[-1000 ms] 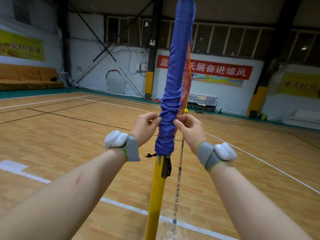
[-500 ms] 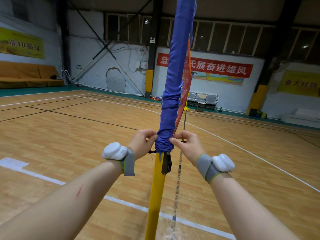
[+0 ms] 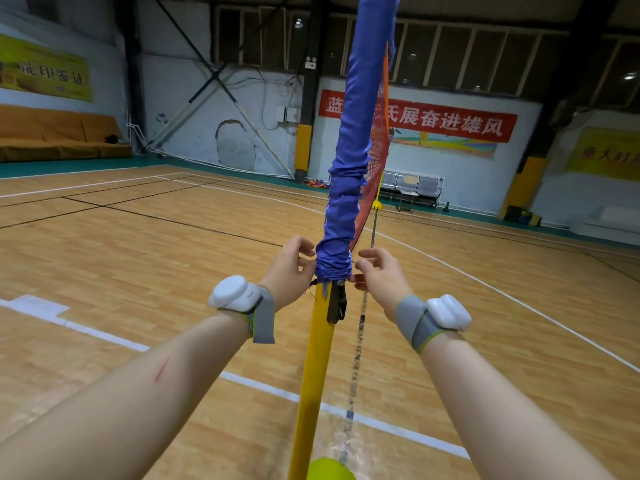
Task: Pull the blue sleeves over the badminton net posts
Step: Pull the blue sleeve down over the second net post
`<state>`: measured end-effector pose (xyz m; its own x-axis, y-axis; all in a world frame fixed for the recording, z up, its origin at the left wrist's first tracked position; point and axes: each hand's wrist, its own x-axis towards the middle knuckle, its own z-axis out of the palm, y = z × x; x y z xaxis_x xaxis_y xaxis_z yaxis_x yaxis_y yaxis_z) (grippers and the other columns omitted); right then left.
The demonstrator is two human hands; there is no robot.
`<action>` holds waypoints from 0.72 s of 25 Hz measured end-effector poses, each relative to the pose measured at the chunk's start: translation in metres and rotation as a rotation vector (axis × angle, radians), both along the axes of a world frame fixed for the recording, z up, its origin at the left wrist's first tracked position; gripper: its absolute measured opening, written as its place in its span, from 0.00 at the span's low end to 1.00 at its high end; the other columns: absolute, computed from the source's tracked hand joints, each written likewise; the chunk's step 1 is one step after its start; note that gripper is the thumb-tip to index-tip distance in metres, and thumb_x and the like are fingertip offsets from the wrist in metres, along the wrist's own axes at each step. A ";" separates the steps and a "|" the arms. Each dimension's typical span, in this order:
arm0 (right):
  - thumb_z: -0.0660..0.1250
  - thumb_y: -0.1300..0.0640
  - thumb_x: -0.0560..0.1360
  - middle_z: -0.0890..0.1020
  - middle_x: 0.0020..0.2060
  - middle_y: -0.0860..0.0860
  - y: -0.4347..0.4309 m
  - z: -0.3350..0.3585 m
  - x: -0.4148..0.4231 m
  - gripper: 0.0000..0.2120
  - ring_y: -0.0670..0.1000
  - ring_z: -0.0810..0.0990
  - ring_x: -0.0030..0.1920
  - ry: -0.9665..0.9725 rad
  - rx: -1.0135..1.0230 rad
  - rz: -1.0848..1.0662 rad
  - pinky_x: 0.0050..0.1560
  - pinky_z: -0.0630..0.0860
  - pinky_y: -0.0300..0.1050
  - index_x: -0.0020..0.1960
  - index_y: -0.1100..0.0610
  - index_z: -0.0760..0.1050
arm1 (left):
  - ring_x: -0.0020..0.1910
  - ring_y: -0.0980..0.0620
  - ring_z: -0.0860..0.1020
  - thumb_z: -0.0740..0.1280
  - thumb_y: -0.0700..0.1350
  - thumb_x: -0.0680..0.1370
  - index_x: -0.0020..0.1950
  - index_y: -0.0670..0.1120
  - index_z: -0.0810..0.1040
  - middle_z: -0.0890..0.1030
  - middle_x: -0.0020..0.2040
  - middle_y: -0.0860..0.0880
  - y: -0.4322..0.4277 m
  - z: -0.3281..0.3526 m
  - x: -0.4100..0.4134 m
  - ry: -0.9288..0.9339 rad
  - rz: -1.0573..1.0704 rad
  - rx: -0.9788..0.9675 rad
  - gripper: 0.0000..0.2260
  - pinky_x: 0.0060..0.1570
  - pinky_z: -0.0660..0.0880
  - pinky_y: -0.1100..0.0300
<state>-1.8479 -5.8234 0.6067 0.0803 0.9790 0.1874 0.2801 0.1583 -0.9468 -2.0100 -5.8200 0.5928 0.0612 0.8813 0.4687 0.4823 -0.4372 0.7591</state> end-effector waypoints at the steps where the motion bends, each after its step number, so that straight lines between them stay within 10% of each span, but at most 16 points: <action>1: 0.55 0.62 0.79 0.74 0.43 0.54 0.000 -0.001 -0.001 0.09 0.50 0.77 0.36 0.050 -0.069 0.009 0.45 0.77 0.47 0.59 0.59 0.68 | 0.47 0.52 0.74 0.61 0.38 0.77 0.59 0.41 0.69 0.73 0.53 0.48 -0.002 -0.001 0.000 -0.009 -0.006 -0.014 0.12 0.41 0.70 0.62; 14: 0.60 0.72 0.75 0.77 0.48 0.62 0.000 0.016 -0.003 0.16 0.49 0.77 0.32 0.300 -0.179 0.006 0.33 0.76 0.36 0.61 0.63 0.68 | 0.48 0.50 0.75 0.71 0.49 0.71 0.59 0.42 0.74 0.75 0.48 0.49 -0.001 0.009 0.011 0.036 0.105 -0.038 0.20 0.46 0.71 0.59; 18: 0.60 0.71 0.74 0.74 0.34 0.56 0.002 0.008 -0.006 0.14 0.48 0.72 0.28 0.279 -0.267 -0.022 0.25 0.65 0.36 0.59 0.66 0.72 | 0.48 0.50 0.75 0.71 0.50 0.72 0.58 0.41 0.74 0.75 0.47 0.48 0.001 0.009 0.012 0.045 0.111 -0.020 0.19 0.46 0.72 0.59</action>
<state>-1.8541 -5.8215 0.6143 0.1133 0.9879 -0.1061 0.0066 -0.1076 -0.9942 -1.9977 -5.8195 0.6021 -0.0162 0.8930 0.4497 0.5608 -0.3643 0.7435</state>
